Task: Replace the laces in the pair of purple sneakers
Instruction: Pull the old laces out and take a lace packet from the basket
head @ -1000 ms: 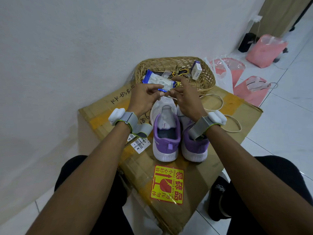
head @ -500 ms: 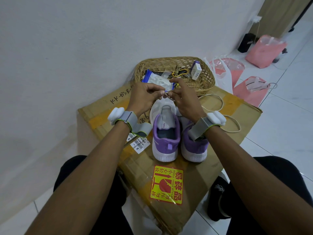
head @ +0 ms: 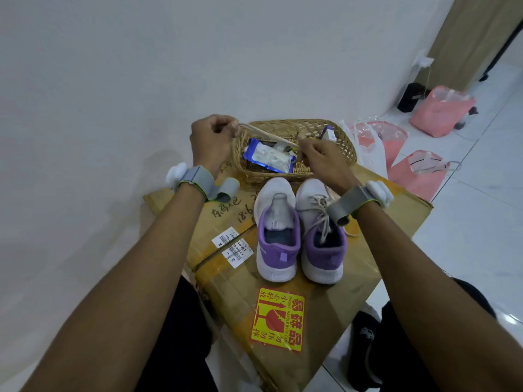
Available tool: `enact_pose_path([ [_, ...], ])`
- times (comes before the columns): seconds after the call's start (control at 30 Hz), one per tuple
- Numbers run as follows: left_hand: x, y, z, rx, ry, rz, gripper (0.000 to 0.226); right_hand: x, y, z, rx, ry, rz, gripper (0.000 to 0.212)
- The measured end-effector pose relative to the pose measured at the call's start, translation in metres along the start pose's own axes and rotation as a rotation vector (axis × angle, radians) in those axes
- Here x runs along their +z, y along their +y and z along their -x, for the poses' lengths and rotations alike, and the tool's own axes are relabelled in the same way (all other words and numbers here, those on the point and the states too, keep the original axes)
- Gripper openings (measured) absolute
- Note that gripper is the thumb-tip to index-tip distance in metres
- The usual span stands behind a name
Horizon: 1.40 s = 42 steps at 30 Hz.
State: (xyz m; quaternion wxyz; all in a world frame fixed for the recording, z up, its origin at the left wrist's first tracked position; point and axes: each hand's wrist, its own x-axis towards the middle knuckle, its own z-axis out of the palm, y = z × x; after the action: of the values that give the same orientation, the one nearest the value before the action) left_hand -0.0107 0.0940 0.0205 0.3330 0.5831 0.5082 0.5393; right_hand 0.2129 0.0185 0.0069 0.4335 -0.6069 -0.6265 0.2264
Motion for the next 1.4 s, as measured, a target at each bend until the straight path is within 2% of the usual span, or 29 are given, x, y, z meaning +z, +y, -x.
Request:
enact_pose_path([
  [0.07,-0.01,0.009,-0.013,0.001,0.003,-0.104,0.013,-0.007,-0.02,-0.012,-0.027,0.019,-0.014,0.052],
  [0.13,-0.017,0.029,-0.016,-0.055,-0.148,-0.194,0.01,-0.012,-0.048,-0.024,-0.056,0.025,0.017,0.052],
  [0.17,-0.019,0.038,-0.016,-0.086,-0.26,-0.249,0.022,-0.014,-0.063,-0.03,-0.068,0.022,0.038,0.052],
  [0.23,-0.025,0.069,-0.011,-0.054,-0.503,-0.363,0.067,-0.023,-0.097,-0.041,-0.106,0.007,0.084,0.051],
  [0.3,-0.028,0.101,-0.004,0.035,-0.64,-0.346,0.088,-0.033,-0.127,-0.047,-0.139,0.0,0.12,0.051],
  [0.33,-0.031,0.115,0.001,0.063,-0.682,-0.304,0.088,-0.038,-0.141,-0.046,-0.158,-0.004,0.133,0.051],
  [0.4,-0.031,0.134,0.005,0.05,-0.733,-0.233,0.068,-0.045,-0.155,-0.048,-0.167,-0.021,0.145,0.05],
  [0.5,-0.035,0.16,0.011,0.096,-0.637,-0.204,0.023,-0.057,-0.179,-0.042,-0.191,-0.032,0.161,0.05],
  [0.6,-0.043,0.173,0.012,0.155,-0.507,-0.274,0.032,-0.067,-0.195,-0.035,-0.212,-0.046,0.169,0.052],
  [0.73,-0.066,0.156,-0.012,0.16,-0.21,-0.714,0.018,-0.069,-0.204,-0.031,-0.202,-0.069,0.152,0.053],
  [0.77,-0.071,0.153,-0.013,0.126,-0.228,-0.775,0.009,-0.067,-0.207,-0.031,-0.213,-0.072,0.151,0.053],
  [0.8,-0.074,0.152,-0.011,0.112,-0.31,-0.795,0.012,-0.064,-0.21,-0.031,-0.227,-0.077,0.166,0.052],
  [0.87,-0.07,0.154,-0.001,0.141,-0.488,-0.718,0.054,-0.057,-0.212,-0.033,-0.245,-0.091,0.22,0.052],
  [0.9,-0.07,0.156,0.004,0.176,-0.504,-0.648,0.059,-0.051,-0.215,-0.034,-0.252,-0.098,0.236,0.052],
  [0.97,-0.065,0.157,0.01,0.27,-0.455,-0.528,0.033,-0.043,-0.217,-0.035,-0.255,-0.109,0.217,0.052],
  [1.0,-0.065,0.156,0.009,0.317,-0.409,-0.502,0.025,-0.039,-0.218,-0.035,-0.249,-0.113,0.194,0.052],
  [1.03,-0.067,0.154,0.009,0.318,-0.363,-0.487,0.028,-0.035,-0.219,-0.035,-0.233,-0.116,0.172,0.052],
  [1.1,-0.072,0.148,0.004,0.219,-0.264,-0.385,0.029,-0.029,-0.22,-0.034,-0.173,-0.14,0.118,0.055],
  [1.2,-0.087,0.136,-0.017,-0.114,-0.063,-0.055,0.031,-0.03,-0.225,-0.031,-0.029,-0.23,-0.082,0.057],
  [1.23,-0.097,0.129,-0.026,-0.169,-0.018,-0.076,0.031,-0.027,-0.226,-0.032,0.016,-0.278,-0.175,0.053],
  [1.3,-0.117,0.111,-0.033,-0.205,-0.006,-0.266,0.034,-0.015,-0.223,-0.036,0.099,-0.387,-0.376,0.042],
  [1.4,-0.14,0.078,-0.029,-0.267,-0.122,-0.526,0.034,0.017,-0.204,-0.041,0.306,-0.505,-0.601,0.033],
])
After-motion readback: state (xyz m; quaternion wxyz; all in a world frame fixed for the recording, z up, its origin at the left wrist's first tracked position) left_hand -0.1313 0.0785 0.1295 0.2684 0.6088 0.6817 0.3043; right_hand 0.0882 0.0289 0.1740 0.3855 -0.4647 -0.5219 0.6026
